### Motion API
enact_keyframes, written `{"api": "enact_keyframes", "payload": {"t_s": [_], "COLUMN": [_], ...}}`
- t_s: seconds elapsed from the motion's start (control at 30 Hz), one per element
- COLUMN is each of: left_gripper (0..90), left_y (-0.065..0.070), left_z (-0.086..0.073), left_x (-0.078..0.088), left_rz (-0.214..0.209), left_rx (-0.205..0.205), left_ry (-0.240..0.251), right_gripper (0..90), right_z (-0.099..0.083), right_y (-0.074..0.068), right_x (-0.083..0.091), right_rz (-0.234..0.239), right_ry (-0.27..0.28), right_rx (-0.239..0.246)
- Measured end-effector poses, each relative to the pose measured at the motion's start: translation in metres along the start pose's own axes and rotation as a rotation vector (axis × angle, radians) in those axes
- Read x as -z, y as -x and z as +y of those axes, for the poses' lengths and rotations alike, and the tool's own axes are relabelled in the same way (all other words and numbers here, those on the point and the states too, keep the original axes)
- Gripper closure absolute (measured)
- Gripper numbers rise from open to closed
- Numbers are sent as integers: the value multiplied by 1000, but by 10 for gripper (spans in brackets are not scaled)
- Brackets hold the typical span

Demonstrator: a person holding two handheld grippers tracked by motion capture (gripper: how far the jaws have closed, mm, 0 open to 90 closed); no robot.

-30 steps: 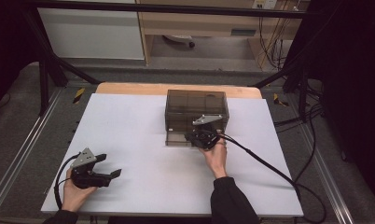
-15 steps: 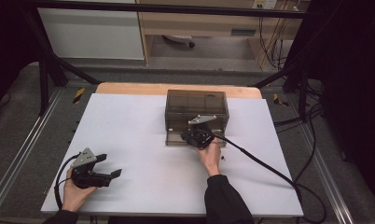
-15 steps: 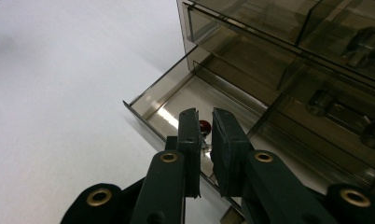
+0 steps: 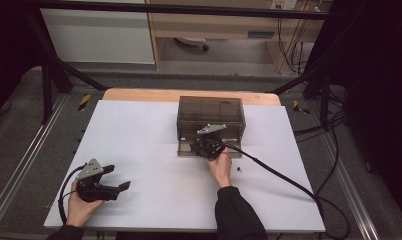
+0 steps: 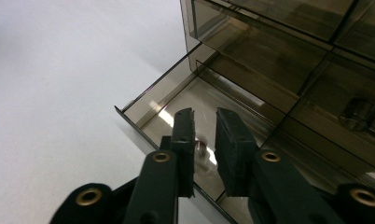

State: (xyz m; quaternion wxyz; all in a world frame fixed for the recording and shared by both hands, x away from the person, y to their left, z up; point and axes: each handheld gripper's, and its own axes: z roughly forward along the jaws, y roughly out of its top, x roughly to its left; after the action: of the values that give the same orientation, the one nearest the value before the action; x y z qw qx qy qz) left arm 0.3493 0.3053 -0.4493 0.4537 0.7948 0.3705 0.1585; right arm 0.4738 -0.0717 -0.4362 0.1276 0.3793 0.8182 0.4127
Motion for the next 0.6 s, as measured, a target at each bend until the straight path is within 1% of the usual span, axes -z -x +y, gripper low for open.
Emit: {"api": "enact_keyframes", "payload": {"t_s": [0.1, 0.2, 0.23, 0.27, 0.3, 0.33, 0.37, 0.4, 0.43, 0.47, 0.5, 0.53, 0.57, 0.6], "left_gripper": [82, 82, 82, 82, 82, 82, 82, 82, 82, 82, 82, 82, 82, 82], "left_y": [0, 0, 0, 0, 0, 0, 0, 0, 0, 0, 0, 0, 0, 0], "left_z": [0, 0, 0, 0, 0, 0, 0, 0, 0, 0, 0, 0, 0, 0], "left_x": [0, 0, 0, 0, 0, 0, 0, 0, 0, 0, 0, 0, 0, 0], "left_rz": [0, 1, 1, 1, 1, 1, 1, 1, 1, 2, 2, 2, 2, 2], "left_rx": [1, -1, -1, -2, -2, -2, -2, -2, -2, -2, -3, -3, -3, -3], "left_ry": [0, -1, -1, -2, -2, -2, -2, -2, -2, -3, -3, -3, -2, -2], "right_gripper": [738, 686, 686, 611, 611, 565, 565, 506, 506, 447, 417, 417, 359, 359], "right_z": [1, 3, 3, 5, 5, 6, 6, 7, 7, 7, 8, 8, 7, 7], "right_y": [0, -3, -3, -5, -5, -6, -6, -7, -7, -8, -9, -9, -10, -10], "right_x": [2, 9, 9, 14, 14, 18, 18, 22, 22, 26, 28, 28, 32, 32], "right_rz": [0, 6, 6, 10, 10, 10, 10, 13, 13, 17, 15, 15, 18, 18], "right_ry": [5, 24, 24, 33, 33, 40, 40, 39, 39, 35, 34, 34, 37, 37], "right_rx": [1, 8, 8, 9, 9, 13, 13, 17, 17, 20, 21, 21, 16, 16]}}
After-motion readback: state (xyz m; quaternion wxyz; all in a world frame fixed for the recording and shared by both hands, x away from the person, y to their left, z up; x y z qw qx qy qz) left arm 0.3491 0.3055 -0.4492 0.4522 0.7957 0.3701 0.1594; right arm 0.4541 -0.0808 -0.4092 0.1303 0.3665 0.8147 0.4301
